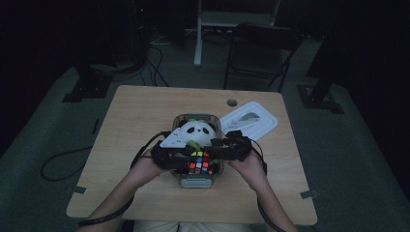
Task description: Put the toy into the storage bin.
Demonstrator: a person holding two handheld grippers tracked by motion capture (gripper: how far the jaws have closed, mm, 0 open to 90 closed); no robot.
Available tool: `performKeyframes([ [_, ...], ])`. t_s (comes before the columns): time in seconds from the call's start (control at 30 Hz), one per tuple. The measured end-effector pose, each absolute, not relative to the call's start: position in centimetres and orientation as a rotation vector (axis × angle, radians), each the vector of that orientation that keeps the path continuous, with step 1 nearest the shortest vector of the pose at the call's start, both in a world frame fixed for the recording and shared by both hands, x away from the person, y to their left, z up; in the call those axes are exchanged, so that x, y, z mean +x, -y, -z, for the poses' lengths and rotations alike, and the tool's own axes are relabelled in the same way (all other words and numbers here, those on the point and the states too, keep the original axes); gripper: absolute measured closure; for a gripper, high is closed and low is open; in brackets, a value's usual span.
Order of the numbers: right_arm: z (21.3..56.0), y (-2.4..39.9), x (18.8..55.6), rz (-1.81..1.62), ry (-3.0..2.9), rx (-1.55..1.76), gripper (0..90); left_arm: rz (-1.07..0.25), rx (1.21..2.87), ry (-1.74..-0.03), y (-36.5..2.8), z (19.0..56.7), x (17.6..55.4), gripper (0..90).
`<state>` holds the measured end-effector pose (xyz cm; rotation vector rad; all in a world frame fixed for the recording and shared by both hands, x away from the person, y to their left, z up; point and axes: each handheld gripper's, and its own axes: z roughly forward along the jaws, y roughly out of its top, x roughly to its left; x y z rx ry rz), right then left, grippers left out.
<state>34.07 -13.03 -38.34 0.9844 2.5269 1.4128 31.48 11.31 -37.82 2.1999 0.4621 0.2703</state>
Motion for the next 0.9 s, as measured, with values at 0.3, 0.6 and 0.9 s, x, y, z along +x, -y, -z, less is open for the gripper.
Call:
performKeyframes([
  [0.3,38.9,15.8,34.9,-1.430,-2.437,1.116,32.0,-0.196,2.150,-0.513,-13.0,38.1,32.2,42.0],
  [0.6,40.0,18.3,35.5,-1.360,-2.351,1.226,26.1,-0.195,2.113,-0.570,-15.0,38.8,32.4,19.1],
  [0.9,41.8,19.8,36.3,-1.299,-2.326,1.303,18.5,-0.221,2.091,-0.615,-17.0,39.8,32.3,14.6],
])
